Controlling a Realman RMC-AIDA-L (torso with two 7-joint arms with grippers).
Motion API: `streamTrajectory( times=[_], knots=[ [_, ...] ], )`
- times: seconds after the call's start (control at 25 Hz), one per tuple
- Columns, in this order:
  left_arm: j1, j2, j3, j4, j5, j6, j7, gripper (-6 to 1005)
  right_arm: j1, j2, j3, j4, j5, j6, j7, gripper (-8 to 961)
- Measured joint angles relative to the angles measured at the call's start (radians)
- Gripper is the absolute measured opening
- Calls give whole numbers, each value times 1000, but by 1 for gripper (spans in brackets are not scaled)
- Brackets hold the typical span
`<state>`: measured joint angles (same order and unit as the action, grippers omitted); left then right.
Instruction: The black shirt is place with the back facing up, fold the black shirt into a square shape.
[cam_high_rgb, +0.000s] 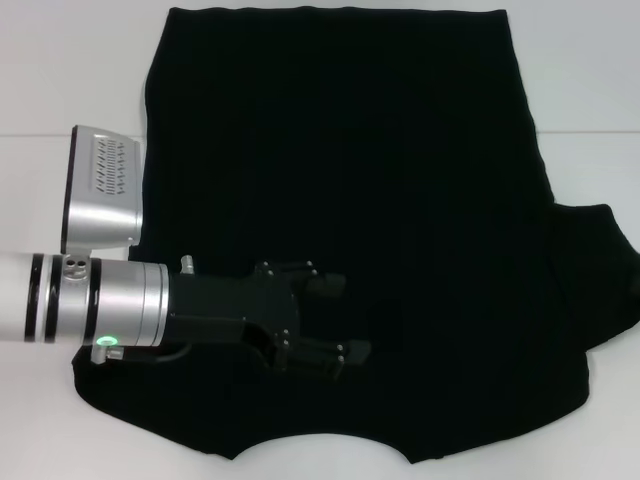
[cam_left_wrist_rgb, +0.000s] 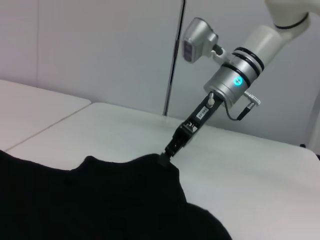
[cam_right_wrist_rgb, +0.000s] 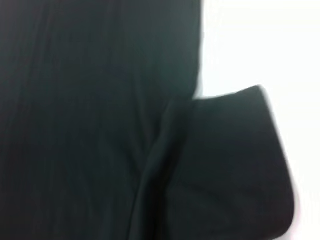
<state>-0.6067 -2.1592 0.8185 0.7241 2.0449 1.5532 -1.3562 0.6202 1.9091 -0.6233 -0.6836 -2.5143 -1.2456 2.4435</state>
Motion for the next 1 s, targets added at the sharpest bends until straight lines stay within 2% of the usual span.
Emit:
streamTrajectory(
  times=[0.08,0.28,0.76,1.0],
  knots=[
    [1,-1,-1,0,-3,2,-1,905,-13,4,36,-20,1,-2,-22,9],
    [3,-2,-3,0,-10,8,-26,904,-17,-5,81,-24,1,-5,-66,10],
    [4,-4,-2,-2,-19,12,-50,904,14,-5,80,-29,2,66,-110,10],
    [5,-4,-2,-3,-23,13,-50,904,34,-3,74,-29,2,56,-123,10]
  ],
)
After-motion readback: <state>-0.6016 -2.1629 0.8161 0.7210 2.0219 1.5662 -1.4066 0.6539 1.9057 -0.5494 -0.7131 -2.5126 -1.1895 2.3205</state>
